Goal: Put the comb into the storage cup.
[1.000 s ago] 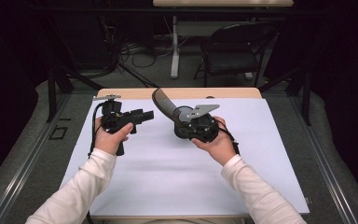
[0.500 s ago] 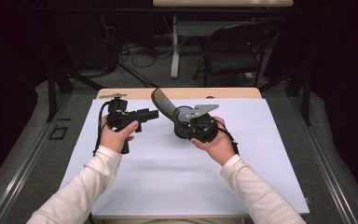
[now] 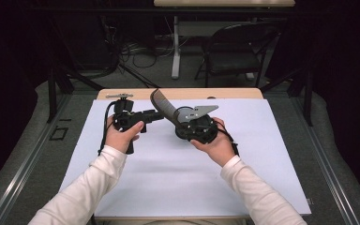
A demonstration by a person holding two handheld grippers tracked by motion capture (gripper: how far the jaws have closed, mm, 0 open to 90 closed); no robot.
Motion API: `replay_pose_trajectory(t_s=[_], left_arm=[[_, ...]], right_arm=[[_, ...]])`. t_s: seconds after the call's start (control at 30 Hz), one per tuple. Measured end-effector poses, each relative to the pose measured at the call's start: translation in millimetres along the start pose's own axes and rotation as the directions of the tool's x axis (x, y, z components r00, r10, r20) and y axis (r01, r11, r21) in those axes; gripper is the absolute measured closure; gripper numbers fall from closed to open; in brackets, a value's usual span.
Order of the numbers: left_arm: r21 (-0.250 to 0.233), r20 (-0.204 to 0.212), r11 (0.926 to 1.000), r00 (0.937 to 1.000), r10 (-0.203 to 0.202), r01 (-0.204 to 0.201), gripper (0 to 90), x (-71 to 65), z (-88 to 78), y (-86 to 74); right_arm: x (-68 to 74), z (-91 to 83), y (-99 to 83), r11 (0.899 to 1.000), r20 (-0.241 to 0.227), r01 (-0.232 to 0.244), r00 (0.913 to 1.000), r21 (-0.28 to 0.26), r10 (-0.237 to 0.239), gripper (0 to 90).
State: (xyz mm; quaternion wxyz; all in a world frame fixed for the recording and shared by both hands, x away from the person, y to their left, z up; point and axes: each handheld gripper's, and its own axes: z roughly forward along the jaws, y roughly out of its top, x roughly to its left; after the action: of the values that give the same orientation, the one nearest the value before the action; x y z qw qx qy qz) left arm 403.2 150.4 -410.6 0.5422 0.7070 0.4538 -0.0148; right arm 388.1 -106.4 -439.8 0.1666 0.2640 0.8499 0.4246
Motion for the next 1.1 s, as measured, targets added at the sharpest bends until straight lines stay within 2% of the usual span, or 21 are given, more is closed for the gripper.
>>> replay_pose_trajectory(t_s=[0.17,0.47,0.7,1.03,1.1], left_arm=[[0.003,-0.014,1.0000,0.9999,0.003,-0.003,49.2,-0.7,3.5,0.0],[0.016,0.008,0.9997,0.9998,-0.019,0.019,50.4,-1.7,10.0,0.6],[0.020,-0.010,0.9995,0.9996,-0.026,0.026,54.5,-2.0,12.3,0.6],[-0.005,0.000,0.9976,0.9976,-0.069,0.069,61.7,-4.7,13.4,-0.6],[-0.006,-0.007,0.9978,0.9978,-0.065,0.065,63.0,-4.8,13.5,-0.6]], right_arm=[[0.7,0.9,0.2,1.000,-0.002,-0.001,1.0000,-0.002,0.001,72.8],[2.7,2.4,1.1,1.000,-0.008,0.003,1.0000,-0.007,-0.003,72.8],[3.9,4.1,1.2,1.000,-0.011,-0.001,0.9999,-0.012,0.001,72.9],[5.3,4.8,1.5,1.000,-0.016,-0.004,0.9999,-0.016,0.004,72.8],[5.4,5.2,1.5,1.000,-0.018,-0.005,0.9998,-0.019,0.005,72.8]])
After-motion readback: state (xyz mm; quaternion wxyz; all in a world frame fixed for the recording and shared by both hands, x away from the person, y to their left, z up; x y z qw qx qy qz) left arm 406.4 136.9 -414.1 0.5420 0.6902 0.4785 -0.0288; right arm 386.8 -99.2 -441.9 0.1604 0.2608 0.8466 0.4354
